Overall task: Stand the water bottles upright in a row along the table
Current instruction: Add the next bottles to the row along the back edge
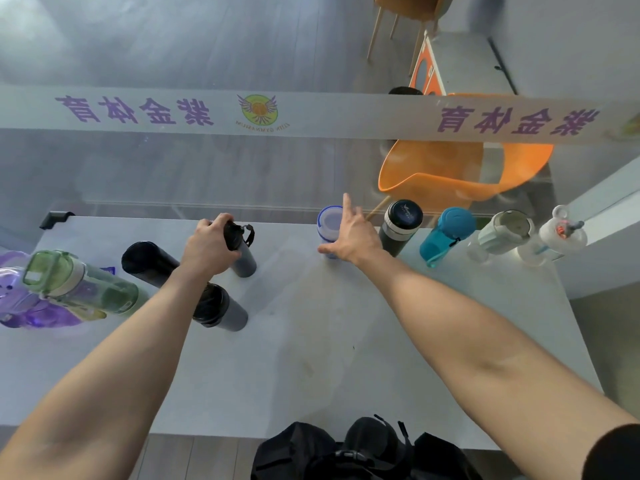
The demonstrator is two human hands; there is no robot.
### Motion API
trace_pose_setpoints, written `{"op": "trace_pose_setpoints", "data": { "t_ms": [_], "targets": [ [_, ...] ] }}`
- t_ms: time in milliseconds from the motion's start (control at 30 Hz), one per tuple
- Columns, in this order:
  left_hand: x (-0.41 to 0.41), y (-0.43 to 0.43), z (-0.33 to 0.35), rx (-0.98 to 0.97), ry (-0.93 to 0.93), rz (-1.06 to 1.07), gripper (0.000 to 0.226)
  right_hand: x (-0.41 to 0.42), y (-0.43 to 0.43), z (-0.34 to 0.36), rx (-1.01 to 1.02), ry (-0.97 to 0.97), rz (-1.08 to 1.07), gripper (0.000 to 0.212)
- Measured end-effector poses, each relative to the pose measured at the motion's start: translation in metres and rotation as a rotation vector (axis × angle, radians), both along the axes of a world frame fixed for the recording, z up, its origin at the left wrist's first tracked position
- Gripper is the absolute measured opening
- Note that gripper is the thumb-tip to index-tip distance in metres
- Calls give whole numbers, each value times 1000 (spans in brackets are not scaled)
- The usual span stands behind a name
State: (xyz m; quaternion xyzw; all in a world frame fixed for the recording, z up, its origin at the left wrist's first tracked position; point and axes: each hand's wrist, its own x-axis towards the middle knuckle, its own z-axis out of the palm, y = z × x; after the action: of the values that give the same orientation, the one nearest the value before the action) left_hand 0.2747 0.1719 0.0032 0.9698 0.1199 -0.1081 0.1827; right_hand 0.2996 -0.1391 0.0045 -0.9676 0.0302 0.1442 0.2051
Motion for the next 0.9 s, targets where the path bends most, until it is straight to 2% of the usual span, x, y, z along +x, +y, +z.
{"op": "trace_pose_setpoints", "data": {
  "t_ms": [67, 200, 233, 300, 367, 467, 567, 667, 767, 800, 900],
  "targets": [
    [2, -8, -1, -16, -2, -10, 71, -17, -10, -9, -12, 0, -41, 134],
    [8, -27, 1, -40, -3, -22, 72, -48, -36, -30, -77, 54, -43, 106],
    [9, -32, 2, -42, -3, -23, 72, -52, -41, -32, -73, 72, -44, 106],
    [10, -41, 2, -36, -1, -24, 73, -55, -45, -31, -24, 78, -52, 125],
    [11, -44, -1, -29, -8, -18, 73, -52, -40, -27, 52, -10, -85, 141],
    [10, -46, -3, -21, -10, -21, 72, -43, -26, -25, 103, -191, -151, 139],
    [10, -46, -1, -8, -3, -38, 69, -25, -17, -23, 99, -290, -146, 134],
    [9, -45, -3, -21, -15, -68, 68, -1, -11, -23, 113, -238, 5, 119],
    [9, -43, -5, -17, -37, -95, 65, 6, -6, -26, 199, -133, 78, 84],
    [10, -42, -6, -18, -43, -105, 65, 3, -3, -27, 224, -135, 54, 79],
    [18, -33, -4, -28, -54, -152, 66, -3, 12, -27, 273, -162, -1, 81]
  ]
}}
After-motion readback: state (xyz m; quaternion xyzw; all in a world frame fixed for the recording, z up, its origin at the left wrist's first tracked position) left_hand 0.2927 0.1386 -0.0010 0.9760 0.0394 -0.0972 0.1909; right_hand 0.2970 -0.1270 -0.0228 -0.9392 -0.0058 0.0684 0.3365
